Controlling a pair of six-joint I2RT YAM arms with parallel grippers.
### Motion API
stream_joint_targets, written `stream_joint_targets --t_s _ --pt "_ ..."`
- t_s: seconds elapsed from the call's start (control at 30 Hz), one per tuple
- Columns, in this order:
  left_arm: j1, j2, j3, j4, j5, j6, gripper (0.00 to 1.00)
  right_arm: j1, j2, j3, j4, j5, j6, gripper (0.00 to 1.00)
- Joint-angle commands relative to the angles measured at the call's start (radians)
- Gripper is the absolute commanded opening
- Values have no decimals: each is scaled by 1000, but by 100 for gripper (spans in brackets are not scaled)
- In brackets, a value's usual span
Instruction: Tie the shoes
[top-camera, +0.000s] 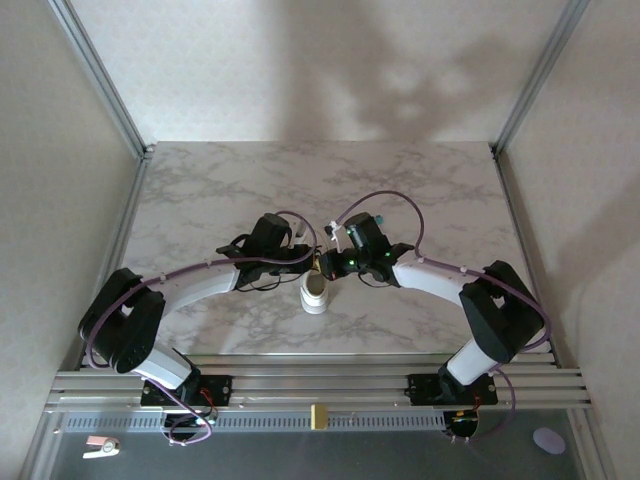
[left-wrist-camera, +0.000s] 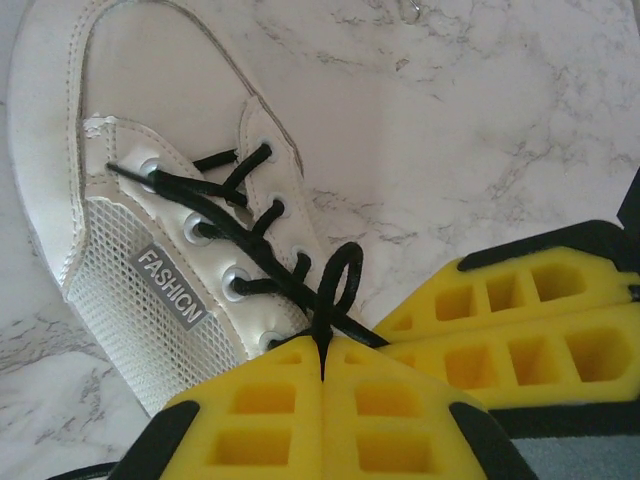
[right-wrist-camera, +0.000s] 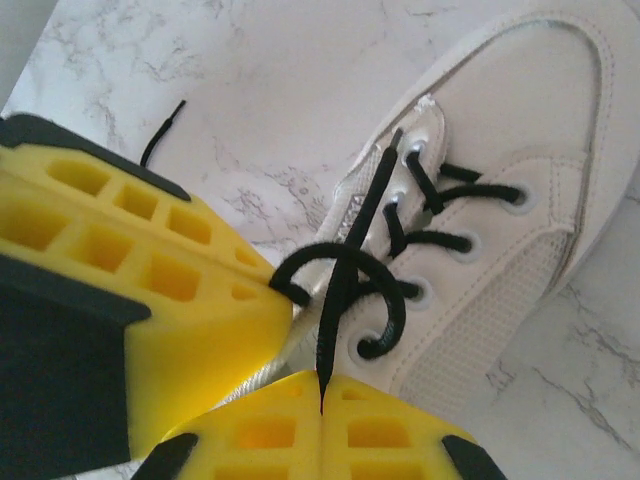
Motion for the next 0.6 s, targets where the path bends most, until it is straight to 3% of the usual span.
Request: stream_joint_targets --t_s 0.0,0.27,0.43,0.57 --pt "-10 -34 -20 24 4 -11 0 8 20 37 35 21 17 0" --pt "-10 -44 -55 48 -8 -27 0 8 43 44 32 10 21 2" --pt "-10 -36 -73 77 -14 -41 0 8 -2 37 -35 41 -15 30" --pt "-10 -38 -89 102 -26 -54 0 8 -70 22 -96 90 -46 43"
